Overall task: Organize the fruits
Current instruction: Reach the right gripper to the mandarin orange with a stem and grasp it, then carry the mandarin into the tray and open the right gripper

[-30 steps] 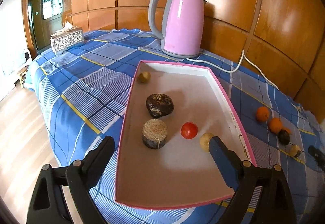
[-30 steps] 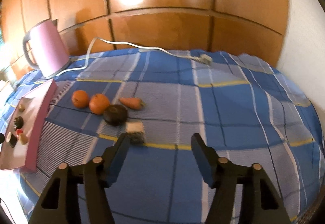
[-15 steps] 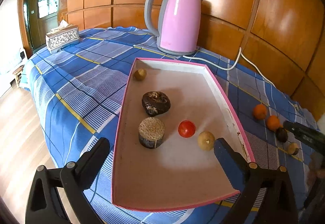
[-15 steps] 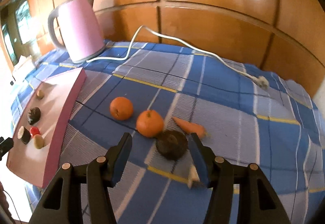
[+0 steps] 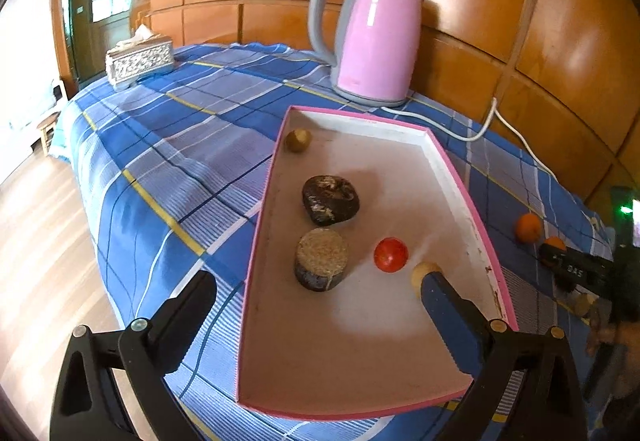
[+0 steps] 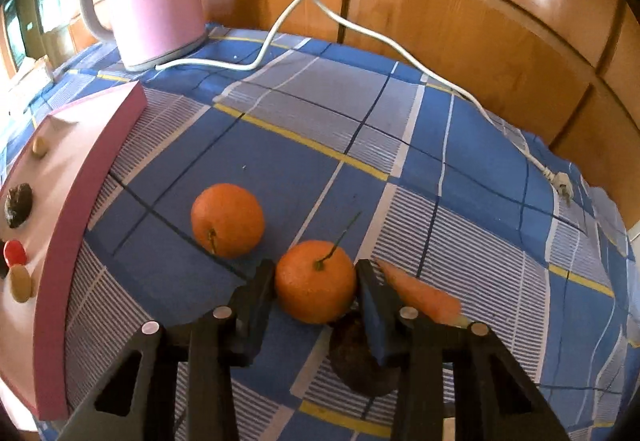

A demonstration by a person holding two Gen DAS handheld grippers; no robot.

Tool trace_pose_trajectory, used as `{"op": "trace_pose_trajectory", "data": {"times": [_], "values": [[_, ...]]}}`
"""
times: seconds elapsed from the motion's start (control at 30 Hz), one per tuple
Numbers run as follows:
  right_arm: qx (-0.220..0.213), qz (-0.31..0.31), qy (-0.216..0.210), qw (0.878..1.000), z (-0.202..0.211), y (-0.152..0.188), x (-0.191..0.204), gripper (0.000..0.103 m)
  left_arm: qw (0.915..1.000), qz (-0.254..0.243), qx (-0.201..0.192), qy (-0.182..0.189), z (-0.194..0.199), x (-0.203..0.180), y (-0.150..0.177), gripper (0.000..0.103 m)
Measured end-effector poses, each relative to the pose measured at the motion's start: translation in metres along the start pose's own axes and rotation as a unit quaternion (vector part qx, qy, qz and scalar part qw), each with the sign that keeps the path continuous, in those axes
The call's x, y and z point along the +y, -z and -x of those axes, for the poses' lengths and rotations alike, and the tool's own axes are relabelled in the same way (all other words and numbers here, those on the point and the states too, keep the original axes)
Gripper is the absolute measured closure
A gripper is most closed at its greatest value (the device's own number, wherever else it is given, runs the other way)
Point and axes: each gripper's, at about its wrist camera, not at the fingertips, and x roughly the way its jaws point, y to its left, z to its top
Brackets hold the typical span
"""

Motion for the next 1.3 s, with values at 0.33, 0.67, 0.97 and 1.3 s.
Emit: {"op": "trace_pose_trajectory", "data": {"times": [0.33,0.67,0.97,1.3], "values": [[-0.058,-0.033,-0.027,0.997,0.05,0.003,0.001,0.063,0.9999,0.012,0.0,-0.009,0.003,0.003,-0.001,0.0],[-0.061,0.038,-0.113,0.991,0.069,0.0,0.061,0.063,0.9998,0.015,0.006,-0.008,0.003,0.003,-0.002,0.0],[-0.044,0.096,-0.172,0.979,0.068,-0.007,0.12,0.063,0.9997,0.019,0.011,-0.007,0.0,0.007,-0.003,0.0],[-0.026,0.097,-0.177,0.979,0.04,-0.045,0.161,0.062,0.9997,0.017,0.017,0.0,-0.002,0.005,-0.002,0.0]]}}
